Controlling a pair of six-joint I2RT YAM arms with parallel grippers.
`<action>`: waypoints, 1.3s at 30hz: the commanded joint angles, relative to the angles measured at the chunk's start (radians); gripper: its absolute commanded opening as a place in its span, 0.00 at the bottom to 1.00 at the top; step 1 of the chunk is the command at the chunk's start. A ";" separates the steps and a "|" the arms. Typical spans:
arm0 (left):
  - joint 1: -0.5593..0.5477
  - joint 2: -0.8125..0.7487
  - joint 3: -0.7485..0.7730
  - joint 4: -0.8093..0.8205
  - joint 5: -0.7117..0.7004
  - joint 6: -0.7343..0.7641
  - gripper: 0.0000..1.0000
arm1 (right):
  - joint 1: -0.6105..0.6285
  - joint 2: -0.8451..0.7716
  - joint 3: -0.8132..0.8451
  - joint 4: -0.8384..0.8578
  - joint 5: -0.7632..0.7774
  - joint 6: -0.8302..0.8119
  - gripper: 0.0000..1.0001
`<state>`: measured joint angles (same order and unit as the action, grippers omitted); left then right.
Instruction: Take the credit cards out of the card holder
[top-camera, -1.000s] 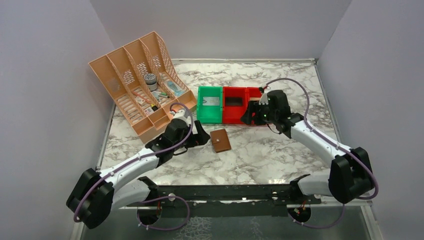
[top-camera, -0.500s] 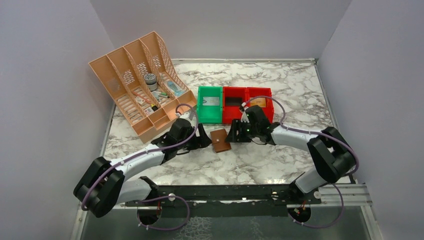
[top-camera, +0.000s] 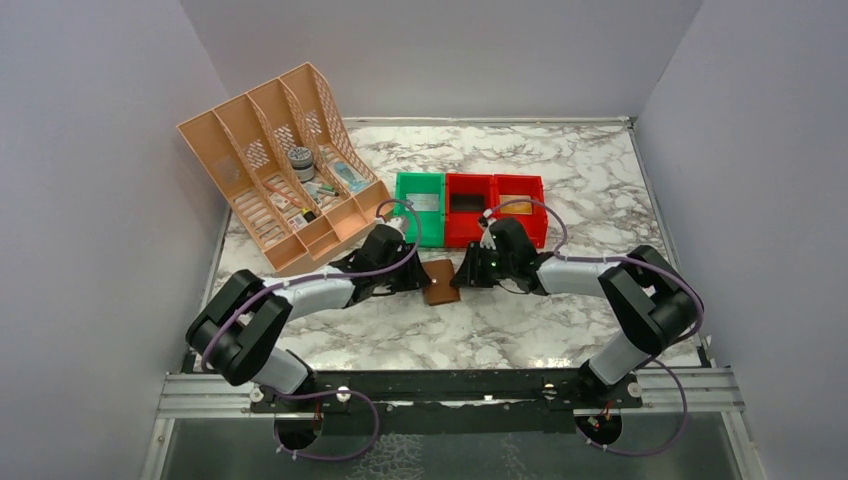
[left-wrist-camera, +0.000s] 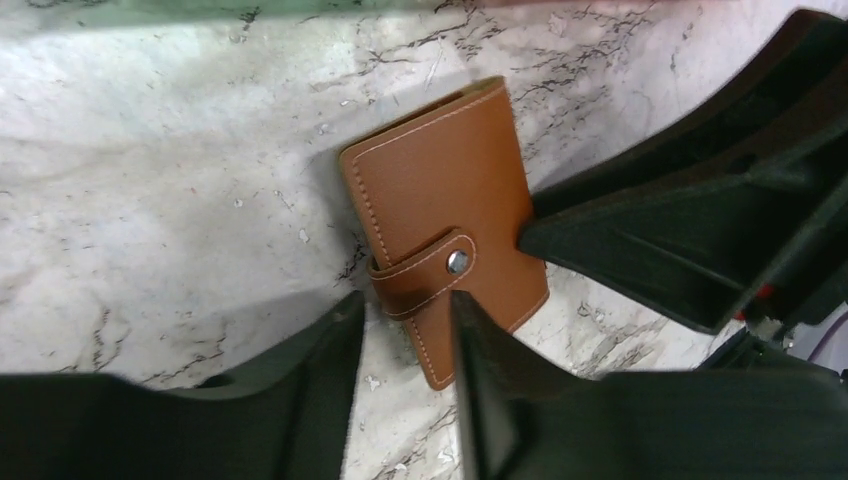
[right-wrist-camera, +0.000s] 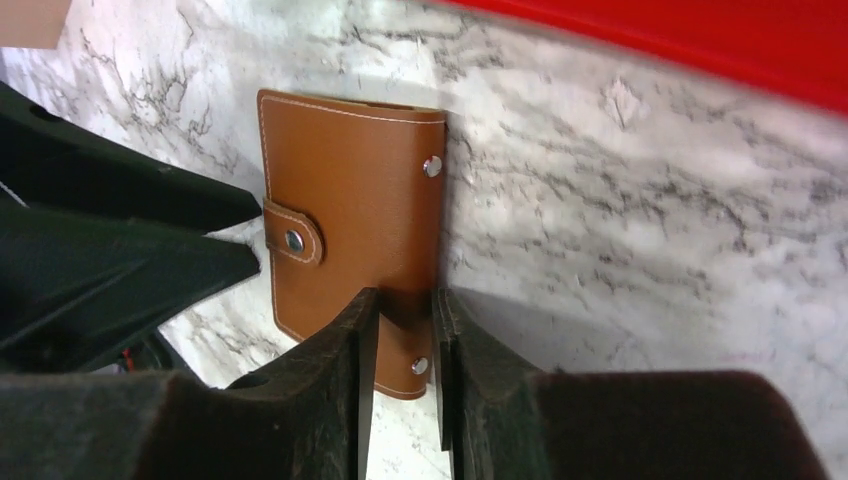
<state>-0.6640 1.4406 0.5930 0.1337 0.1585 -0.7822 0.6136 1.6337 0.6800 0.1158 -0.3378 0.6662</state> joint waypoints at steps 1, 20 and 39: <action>-0.015 0.056 0.027 0.014 0.028 0.038 0.32 | 0.006 -0.054 -0.091 0.111 0.005 0.074 0.23; -0.091 0.104 -0.025 0.039 0.036 0.095 0.06 | -0.009 -0.018 -0.125 0.203 -0.119 0.102 0.25; -0.185 -0.060 0.081 -0.150 -0.152 0.026 0.55 | -0.010 -0.307 -0.206 0.010 -0.051 0.066 0.02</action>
<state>-0.8127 1.3872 0.6182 0.0219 0.0517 -0.7315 0.5968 1.3556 0.4831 0.1780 -0.4164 0.7444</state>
